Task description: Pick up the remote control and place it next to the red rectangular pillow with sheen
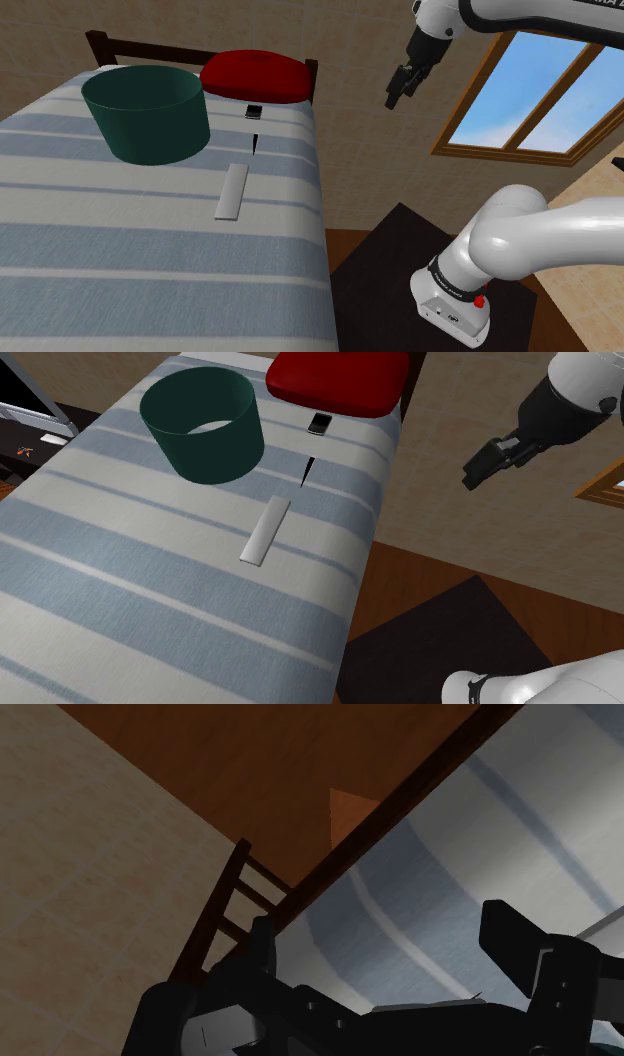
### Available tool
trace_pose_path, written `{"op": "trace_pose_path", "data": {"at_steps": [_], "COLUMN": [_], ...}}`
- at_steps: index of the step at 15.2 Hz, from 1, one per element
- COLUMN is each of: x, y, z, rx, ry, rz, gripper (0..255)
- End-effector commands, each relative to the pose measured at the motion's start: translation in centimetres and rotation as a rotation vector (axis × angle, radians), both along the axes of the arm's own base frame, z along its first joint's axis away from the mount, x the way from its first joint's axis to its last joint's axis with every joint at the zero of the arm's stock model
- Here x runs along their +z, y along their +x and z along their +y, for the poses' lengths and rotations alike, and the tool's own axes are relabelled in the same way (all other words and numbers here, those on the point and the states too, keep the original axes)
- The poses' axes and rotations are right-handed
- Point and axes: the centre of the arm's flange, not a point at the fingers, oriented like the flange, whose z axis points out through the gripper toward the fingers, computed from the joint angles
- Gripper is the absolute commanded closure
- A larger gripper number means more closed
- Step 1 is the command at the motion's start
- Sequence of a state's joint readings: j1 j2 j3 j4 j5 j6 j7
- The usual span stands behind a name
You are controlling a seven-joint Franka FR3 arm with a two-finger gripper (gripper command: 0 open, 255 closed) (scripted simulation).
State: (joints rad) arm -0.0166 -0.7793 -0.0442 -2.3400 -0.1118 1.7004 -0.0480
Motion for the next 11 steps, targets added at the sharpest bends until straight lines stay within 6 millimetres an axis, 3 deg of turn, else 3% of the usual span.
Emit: {"op": "trace_pose_path", "data": {"at_steps": [1,11], "x": [0.0,-6.7], "y": [0.0,5.3], "z": [0.0,10.2], "rx": [0.000,-0.164], "ry": [0.000,0.029], "rz": [0.000,0.028], "gripper": [0,0]}}
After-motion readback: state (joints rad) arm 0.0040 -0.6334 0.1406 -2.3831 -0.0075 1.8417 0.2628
